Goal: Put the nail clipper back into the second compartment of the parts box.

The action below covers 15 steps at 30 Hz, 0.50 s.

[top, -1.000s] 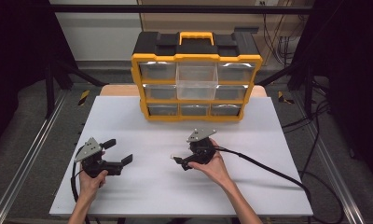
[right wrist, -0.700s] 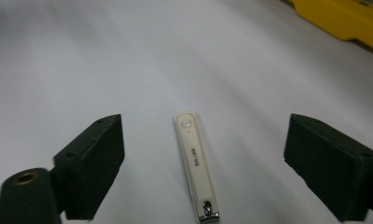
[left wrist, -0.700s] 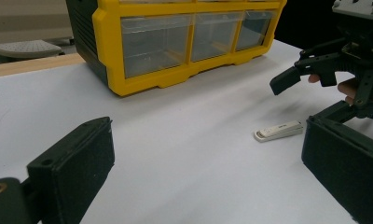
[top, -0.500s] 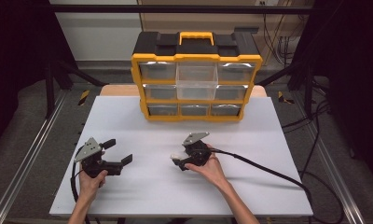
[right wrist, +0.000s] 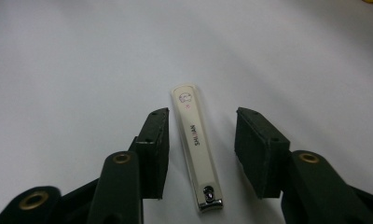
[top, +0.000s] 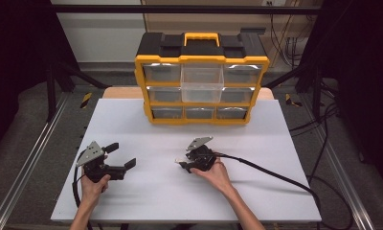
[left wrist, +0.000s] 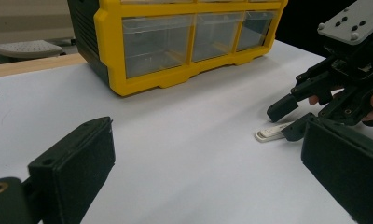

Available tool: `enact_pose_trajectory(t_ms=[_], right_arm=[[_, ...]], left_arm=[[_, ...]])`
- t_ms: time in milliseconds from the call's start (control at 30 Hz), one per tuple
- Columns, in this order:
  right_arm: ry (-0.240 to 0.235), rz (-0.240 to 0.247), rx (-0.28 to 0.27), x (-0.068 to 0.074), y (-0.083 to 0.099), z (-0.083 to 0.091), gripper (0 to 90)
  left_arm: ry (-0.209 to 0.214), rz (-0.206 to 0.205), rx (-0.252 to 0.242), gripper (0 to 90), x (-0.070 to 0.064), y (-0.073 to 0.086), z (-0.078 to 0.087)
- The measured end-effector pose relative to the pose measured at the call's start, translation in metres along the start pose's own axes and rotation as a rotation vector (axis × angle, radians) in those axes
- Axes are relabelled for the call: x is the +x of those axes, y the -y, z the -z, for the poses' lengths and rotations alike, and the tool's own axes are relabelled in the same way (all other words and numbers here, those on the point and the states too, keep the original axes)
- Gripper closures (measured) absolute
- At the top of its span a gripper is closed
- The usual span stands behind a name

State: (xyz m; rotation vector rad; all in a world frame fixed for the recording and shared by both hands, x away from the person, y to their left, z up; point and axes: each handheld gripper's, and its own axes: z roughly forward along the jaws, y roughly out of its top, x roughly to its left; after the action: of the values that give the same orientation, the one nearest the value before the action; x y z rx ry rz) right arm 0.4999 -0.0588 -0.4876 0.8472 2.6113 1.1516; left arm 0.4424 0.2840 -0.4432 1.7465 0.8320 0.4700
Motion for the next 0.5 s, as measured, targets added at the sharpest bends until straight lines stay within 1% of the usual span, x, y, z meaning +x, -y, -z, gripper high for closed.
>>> enact_pose_trajectory(t_ms=[133,167,200,267,400,500], right_arm=[[0.004,0.007,0.004,0.0002,0.0004,0.0000,62.0],[0.005,0.002,0.009,0.0009,0.0004,0.0003,63.2],[0.006,0.021,0.002,0.0006,0.0008,0.0000,64.6],[0.011,0.020,0.007,0.0021,0.0010,0.0004,67.7],[0.010,0.039,0.008,0.0034,0.0017,0.0008,71.6],[0.008,0.044,0.009,0.0042,0.0021,0.0011,74.6]], left_arm=[[-0.001,0.000,0.000,2.9,0.0000,0.0000,0.0000],[-0.002,0.000,0.001,2.9,0.0001,0.0000,0.0000],[-0.002,0.000,0.001,3.0,0.0001,0.0000,0.0000],[-0.003,0.000,0.000,3.0,0.0000,-0.0001,0.0001],[-0.004,0.001,-0.001,3.0,-0.0001,-0.0001,0.0002],[-0.006,-0.002,-0.002,3.1,0.0001,-0.0003,0.0004]])
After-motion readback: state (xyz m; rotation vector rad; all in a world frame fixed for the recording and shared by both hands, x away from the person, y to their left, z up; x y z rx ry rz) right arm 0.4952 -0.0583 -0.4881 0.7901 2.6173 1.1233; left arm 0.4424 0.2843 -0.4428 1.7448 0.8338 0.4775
